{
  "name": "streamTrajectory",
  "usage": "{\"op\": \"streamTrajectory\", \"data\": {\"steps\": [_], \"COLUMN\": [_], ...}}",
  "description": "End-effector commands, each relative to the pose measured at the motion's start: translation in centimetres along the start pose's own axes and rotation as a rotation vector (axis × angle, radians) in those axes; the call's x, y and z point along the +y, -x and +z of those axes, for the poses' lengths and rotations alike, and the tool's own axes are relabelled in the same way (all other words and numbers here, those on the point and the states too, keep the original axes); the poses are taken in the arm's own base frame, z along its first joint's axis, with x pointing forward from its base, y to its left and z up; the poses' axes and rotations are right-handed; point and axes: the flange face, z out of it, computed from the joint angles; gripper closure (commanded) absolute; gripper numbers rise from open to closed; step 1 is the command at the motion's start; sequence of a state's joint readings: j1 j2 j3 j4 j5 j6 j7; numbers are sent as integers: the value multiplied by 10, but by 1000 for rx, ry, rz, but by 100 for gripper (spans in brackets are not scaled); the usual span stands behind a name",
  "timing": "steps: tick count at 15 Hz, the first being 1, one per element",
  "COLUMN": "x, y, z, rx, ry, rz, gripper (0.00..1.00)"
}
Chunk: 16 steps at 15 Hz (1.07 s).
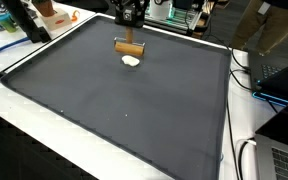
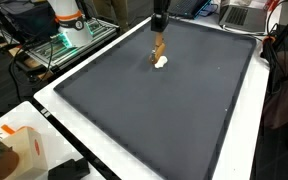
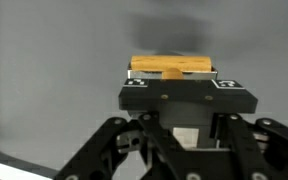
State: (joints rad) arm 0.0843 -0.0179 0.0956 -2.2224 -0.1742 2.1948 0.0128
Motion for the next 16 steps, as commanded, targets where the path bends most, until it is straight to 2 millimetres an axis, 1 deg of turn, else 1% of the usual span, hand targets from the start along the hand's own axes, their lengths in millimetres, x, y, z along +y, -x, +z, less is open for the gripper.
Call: {"op": "streamTrajectory", "data": {"steps": [1, 4, 6, 8, 16], "x": [5, 5, 7, 10, 17], "y": [-8, -13, -17, -18, -30], "z": [15, 27, 28, 34, 51], "rx": [-12, 0, -1, -28, -19], "ry": [-26, -66, -78, -86, -111], "rz": [30, 60, 77, 96, 183], "gripper": [77, 77, 77, 77, 77]}}
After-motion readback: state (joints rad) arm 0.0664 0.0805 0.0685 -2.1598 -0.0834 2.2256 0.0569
